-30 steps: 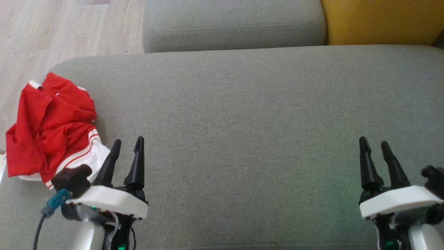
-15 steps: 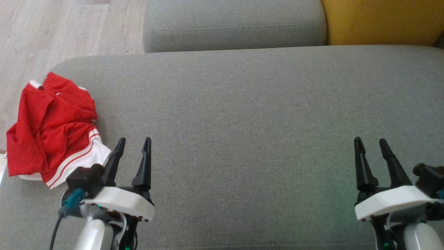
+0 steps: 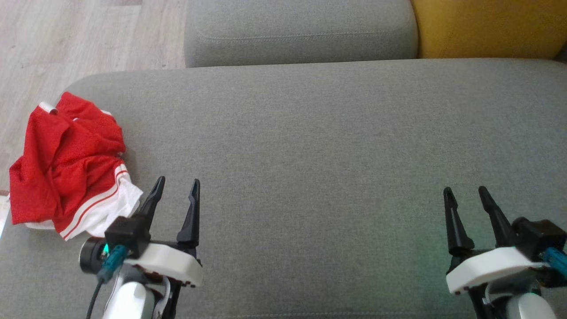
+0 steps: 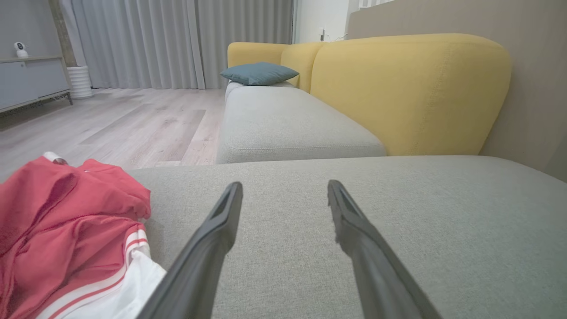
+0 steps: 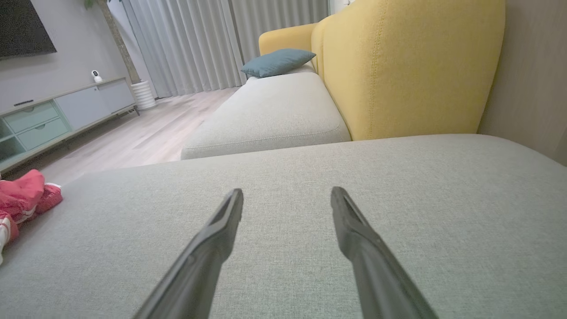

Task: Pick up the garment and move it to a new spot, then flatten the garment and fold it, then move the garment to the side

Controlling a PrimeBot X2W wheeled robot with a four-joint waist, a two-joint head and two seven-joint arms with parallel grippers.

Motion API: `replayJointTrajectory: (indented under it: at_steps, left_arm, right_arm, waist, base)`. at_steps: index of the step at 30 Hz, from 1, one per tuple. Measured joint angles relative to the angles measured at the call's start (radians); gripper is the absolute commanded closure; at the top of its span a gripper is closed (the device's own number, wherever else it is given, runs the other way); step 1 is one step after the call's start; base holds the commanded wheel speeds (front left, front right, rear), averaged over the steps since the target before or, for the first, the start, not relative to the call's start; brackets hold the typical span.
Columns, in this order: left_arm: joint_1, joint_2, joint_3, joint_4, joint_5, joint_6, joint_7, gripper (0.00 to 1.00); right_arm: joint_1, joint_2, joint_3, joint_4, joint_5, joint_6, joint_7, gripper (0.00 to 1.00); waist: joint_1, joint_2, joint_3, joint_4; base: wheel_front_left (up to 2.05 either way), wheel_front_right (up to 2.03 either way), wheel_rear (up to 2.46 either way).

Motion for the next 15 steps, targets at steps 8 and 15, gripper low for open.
replayJointTrajectory:
  at_steps: [8,15]
  left_arm:
    - [0.0,-0.002,0.0,0.016,0.025,0.009,-0.01,0.0]
    - [0.0,-0.003,0.001,0.034,0.005,0.009,-0.01,0.0]
  right_arm:
    - [0.0,0.002,-0.002,-0.003,-0.037,0.0,-0.001,0.0]
    - [0.0,0.003,-0.011,0.0,-0.015,0.0,-0.001,0.0]
  waist:
    - [0.0,0.0,0.0,0.002]
    - [0.0,0.0,0.0,0.004]
  base:
    - [0.0,0.0,0.0]
    - [0.0,0.0,0.0]
